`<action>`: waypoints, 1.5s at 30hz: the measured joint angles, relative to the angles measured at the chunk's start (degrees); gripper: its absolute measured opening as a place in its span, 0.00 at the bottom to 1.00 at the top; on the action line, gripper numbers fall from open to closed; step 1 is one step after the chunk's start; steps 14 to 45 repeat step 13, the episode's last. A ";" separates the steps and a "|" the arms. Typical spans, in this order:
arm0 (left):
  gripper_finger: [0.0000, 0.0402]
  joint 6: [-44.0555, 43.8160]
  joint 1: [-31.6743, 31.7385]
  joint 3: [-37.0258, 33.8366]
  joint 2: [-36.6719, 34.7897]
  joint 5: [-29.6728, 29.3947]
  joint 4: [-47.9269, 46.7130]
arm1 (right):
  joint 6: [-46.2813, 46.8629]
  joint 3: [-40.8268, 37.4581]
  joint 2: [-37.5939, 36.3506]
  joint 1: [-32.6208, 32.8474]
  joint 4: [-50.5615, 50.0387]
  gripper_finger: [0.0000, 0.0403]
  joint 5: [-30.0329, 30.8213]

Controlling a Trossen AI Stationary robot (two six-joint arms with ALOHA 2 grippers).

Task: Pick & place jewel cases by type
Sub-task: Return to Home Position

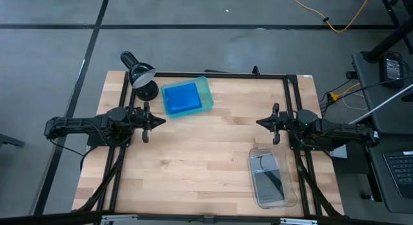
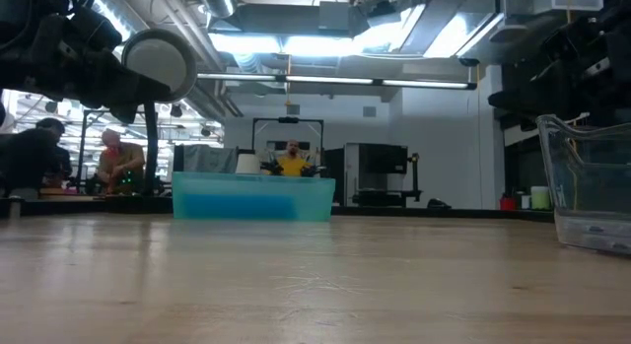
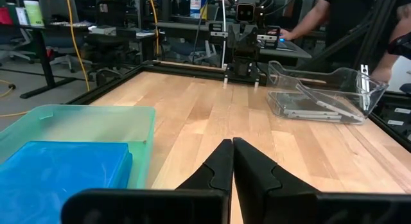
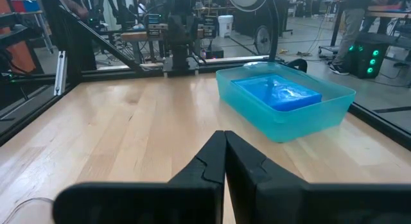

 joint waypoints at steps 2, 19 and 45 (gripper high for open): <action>0.01 0.00 0.01 0.00 -0.01 0.00 0.00 | 0.00 0.00 -0.02 0.00 0.02 0.03 0.00; 0.01 -0.01 0.00 0.00 0.00 0.00 0.00 | 0.00 0.00 -0.02 0.00 0.00 0.03 0.00; 0.01 -0.01 0.00 0.00 0.00 0.00 0.00 | 0.00 0.00 -0.02 0.00 0.00 0.03 0.00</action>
